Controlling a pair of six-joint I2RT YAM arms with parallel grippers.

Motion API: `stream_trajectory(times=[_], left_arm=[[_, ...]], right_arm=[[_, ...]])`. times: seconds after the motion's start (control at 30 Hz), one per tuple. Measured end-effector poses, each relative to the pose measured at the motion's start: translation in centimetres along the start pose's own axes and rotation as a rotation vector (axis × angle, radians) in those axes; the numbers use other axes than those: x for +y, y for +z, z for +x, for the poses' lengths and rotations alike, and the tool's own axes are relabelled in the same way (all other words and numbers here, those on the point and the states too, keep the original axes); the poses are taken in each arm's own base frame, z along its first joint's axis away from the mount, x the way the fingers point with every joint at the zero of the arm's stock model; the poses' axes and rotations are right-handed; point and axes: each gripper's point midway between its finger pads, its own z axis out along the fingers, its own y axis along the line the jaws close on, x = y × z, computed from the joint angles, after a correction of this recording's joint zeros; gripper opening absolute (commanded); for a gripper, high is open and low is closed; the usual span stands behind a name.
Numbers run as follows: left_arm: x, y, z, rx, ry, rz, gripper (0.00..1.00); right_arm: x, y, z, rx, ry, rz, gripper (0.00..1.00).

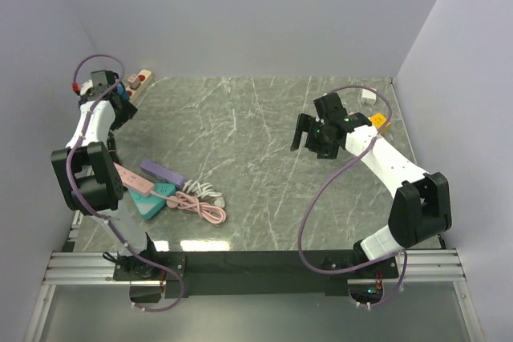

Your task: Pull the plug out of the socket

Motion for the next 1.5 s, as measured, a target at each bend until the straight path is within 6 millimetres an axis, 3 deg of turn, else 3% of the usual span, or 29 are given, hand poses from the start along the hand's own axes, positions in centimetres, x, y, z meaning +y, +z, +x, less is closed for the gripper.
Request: stream_trajectory(times=[0.1, 0.2, 0.4, 0.6, 0.7, 0.73, 0.8, 0.83, 0.93, 1.07, 1.37, 1.5], left_arm=[[2.3, 1.6, -2.2, -0.027, -0.029, -0.086, 0.84], [4.6, 3.3, -3.0, -0.026, -0.06, -0.153, 0.83], [8.7, 7.2, -1.6, 0.05, -0.055, -0.256, 0.79], [9.1, 9.8, 1.2, 0.127, -0.003, -0.274, 0.69], [8.3, 10.8, 1.7, 0.141, 0.014, -0.248, 0.52], [8.2, 10.8, 1.7, 0.142, 0.025, -0.242, 0.39], [7.8, 10.9, 1.9, 0.149, 0.041, -0.221, 0.21], [7.8, 10.9, 1.9, 0.148, 0.057, -0.212, 0.04], [6.6, 10.4, 1.9, 0.137, 0.08, -0.167, 0.01], [3.1, 9.8, 3.4, 0.147, 0.154, -0.084, 0.0], [-8.9, 5.4, 8.6, 0.243, 0.297, 0.277, 0.01], [-12.4, 3.0, 11.9, 0.328, 0.348, 0.431, 0.0]], right_arm=[[0.5, 0.2, 1.1, 0.025, -0.024, -0.007, 0.99], [0.9, 0.2, 1.6, 0.035, -0.04, -0.011, 0.99], [1.3, 0.3, 2.3, 0.05, -0.06, -0.011, 0.99], [1.5, 0.7, 2.8, 0.068, -0.072, -0.003, 0.98], [1.6, 0.8, 3.1, 0.076, -0.079, -0.001, 0.95], [1.6, 0.8, 3.2, 0.077, -0.081, -0.001, 0.95], [1.6, 0.8, 3.2, 0.078, -0.083, -0.002, 0.94], [1.6, 0.8, 3.2, 0.078, -0.083, -0.002, 0.93], [1.6, 0.8, 3.2, 0.078, -0.083, -0.001, 0.92], [1.6, 0.9, 3.2, 0.08, -0.083, -0.001, 0.92], [1.9, 1.1, 3.1, 0.073, -0.083, -0.014, 0.91], [1.6, 1.6, 3.7, 0.084, -0.082, -0.017, 0.91]])
